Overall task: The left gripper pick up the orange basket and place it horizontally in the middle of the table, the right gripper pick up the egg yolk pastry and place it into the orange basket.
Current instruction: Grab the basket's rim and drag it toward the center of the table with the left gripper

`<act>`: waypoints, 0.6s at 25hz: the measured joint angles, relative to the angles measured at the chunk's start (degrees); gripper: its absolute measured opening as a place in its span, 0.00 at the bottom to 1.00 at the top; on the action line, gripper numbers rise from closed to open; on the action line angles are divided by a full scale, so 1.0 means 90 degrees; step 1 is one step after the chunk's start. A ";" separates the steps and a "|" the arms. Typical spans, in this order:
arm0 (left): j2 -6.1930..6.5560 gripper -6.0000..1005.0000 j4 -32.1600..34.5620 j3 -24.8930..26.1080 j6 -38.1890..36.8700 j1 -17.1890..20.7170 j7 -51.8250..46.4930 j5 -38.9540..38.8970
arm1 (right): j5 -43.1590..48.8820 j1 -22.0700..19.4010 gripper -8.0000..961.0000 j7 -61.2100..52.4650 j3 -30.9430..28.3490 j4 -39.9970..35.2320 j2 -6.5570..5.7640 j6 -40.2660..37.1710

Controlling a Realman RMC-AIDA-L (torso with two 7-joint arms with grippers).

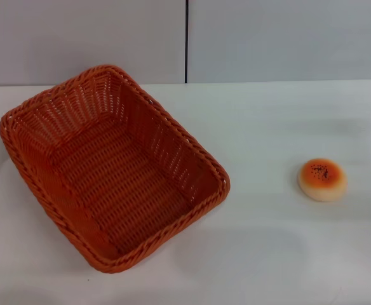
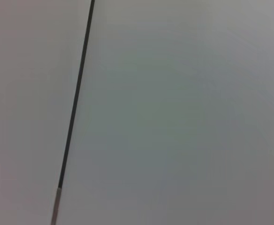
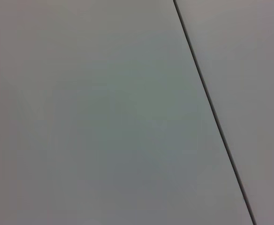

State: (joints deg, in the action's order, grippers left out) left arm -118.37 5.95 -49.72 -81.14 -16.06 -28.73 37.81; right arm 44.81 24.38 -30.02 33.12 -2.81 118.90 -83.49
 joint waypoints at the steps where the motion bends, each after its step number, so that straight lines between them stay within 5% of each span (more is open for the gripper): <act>1: 0.0000 0.80 0.0000 0.0000 0.0000 0.0000 0.0000 0.0000 | 0.0000 0.0001 0.70 -0.0023 0.0000 -0.0005 0.0001 -0.0028; 15: -0.0009 0.77 -0.0056 0.0031 0.0029 0.0052 0.0077 0.0012 | -0.0002 0.0108 0.70 -0.0030 0.0019 -0.0050 -0.0006 0.0188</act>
State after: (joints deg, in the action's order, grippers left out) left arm -118.45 5.44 -49.44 -80.89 -15.60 -28.04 37.92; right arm 44.80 25.35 -30.29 33.29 -3.26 118.84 -81.79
